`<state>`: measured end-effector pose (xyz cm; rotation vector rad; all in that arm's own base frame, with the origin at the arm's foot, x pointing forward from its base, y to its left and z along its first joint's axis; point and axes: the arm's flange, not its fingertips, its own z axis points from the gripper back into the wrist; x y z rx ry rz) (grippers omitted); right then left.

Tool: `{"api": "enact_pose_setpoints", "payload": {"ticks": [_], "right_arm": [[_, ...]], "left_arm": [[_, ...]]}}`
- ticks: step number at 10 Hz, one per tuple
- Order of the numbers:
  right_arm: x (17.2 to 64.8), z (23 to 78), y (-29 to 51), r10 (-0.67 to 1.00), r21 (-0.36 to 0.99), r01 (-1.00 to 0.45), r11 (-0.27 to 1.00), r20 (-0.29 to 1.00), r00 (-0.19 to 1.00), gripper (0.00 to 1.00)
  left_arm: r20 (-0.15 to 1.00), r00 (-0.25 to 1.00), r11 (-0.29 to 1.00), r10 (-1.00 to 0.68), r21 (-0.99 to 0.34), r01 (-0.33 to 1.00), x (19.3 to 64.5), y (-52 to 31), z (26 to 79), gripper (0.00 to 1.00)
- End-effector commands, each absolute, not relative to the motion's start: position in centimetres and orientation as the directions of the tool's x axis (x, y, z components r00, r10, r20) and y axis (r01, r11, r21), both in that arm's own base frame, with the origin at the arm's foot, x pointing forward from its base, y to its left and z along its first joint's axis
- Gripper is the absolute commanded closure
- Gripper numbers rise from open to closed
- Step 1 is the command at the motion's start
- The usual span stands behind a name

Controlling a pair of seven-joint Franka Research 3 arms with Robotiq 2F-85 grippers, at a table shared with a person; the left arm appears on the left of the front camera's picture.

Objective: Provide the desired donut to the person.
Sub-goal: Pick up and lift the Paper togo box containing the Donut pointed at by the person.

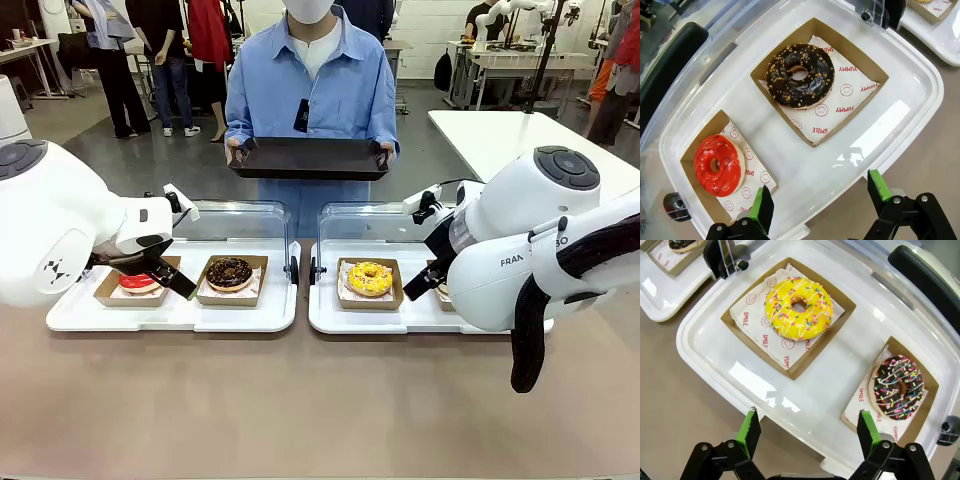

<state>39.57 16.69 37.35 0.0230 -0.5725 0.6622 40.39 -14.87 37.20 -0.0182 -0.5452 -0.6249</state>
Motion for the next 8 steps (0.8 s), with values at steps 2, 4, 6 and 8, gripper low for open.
{"api": "enact_pose_setpoints", "payload": {"ticks": [2, 4, 6, 8], "right_arm": [[39.57, 37.35, 16.69, 0.575, -0.158, -0.587, 0.794, 0.509, 0.641, 0.00], [39.57, 37.35, 16.69, 0.575, -0.158, -0.587, 0.794, 0.509, 0.641, 0.00], [39.57, 37.35, 16.69, 0.575, -0.158, -0.587, 0.794, 0.509, 0.641, 0.00], [39.57, 37.35, 16.69, 0.575, -0.158, -0.587, 0.794, 0.509, 0.641, 0.00]], "left_arm": [[0.490, 0.675, 0.816, -0.551, 0.145, 0.560, 40.38, -14.87, 37.19, 0.00], [0.490, 0.675, 0.816, -0.551, 0.145, 0.560, 40.38, -14.87, 37.19, 0.00], [0.490, 0.675, 0.816, -0.551, 0.145, 0.560, 40.38, -14.87, 37.19, 0.00], [0.490, 0.675, 0.816, -0.551, 0.145, 0.560, 40.38, -14.87, 37.19, 0.00]]}}
